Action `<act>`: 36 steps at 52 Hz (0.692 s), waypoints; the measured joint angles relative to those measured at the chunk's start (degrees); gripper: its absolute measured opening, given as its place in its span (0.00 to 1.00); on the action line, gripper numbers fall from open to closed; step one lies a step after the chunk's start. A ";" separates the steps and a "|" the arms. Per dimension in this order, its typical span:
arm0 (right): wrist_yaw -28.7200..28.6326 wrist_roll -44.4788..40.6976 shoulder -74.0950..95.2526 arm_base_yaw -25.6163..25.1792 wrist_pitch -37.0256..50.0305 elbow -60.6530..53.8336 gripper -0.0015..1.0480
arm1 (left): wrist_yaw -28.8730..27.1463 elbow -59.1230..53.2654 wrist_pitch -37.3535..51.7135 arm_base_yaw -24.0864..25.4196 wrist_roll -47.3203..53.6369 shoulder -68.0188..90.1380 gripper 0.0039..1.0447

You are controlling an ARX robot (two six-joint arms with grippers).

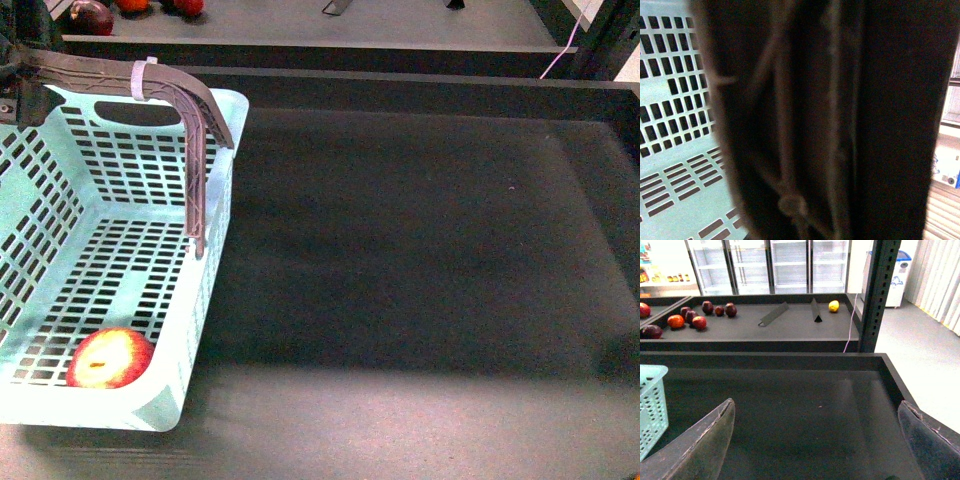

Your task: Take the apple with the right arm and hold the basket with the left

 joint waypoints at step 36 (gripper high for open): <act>0.02 0.00 0.00 0.00 0.00 0.00 0.92 | -1.36 -2.91 -5.75 0.22 -2.19 -7.39 0.77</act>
